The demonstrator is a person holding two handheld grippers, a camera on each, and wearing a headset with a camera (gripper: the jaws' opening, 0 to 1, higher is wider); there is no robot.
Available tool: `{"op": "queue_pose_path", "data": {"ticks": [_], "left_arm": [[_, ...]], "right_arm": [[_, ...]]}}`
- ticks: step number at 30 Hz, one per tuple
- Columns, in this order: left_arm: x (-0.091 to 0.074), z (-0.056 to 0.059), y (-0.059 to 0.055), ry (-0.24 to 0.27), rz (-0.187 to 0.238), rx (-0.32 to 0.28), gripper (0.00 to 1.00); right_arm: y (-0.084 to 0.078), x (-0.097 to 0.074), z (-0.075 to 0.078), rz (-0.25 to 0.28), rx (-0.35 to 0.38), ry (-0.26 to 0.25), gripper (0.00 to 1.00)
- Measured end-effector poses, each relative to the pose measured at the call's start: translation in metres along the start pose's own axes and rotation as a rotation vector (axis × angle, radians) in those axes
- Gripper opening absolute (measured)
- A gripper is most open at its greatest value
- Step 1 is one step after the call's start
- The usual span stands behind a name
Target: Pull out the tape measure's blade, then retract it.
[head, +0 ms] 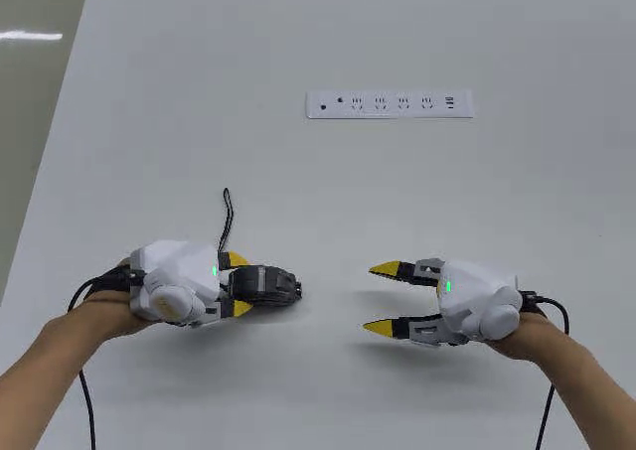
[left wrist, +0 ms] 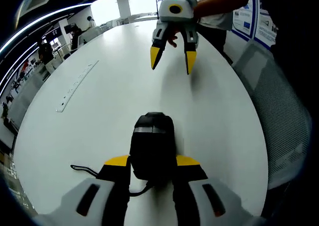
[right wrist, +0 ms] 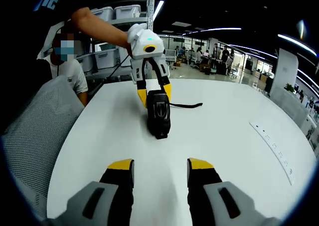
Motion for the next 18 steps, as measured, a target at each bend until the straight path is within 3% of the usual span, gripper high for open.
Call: {"op": "queue_pose_path", "data": {"ticks": [10,18], "left_arm": [[0.001,0.000,0.000,-0.040,0.023,0.008,0.28],[0.001,0.000,0.001,-0.041,0.026,0.000,0.27]], "right_arm": [[0.004,0.030,0.012,0.000,-0.025,0.056,0.37],[0.008,0.052,0.017,0.014,-0.023,0.087,0.34]]}}
Point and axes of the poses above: the centre of the closed fingertips' face, and the gripper's own axes: x roughly forward along the fingers, z roughly to its right, y roughly out of its top, the point moved 5 cm from there along -x, roughly backward along the fingers, and after that the axes turned 10 degrees about y, right-handed, at the moved point
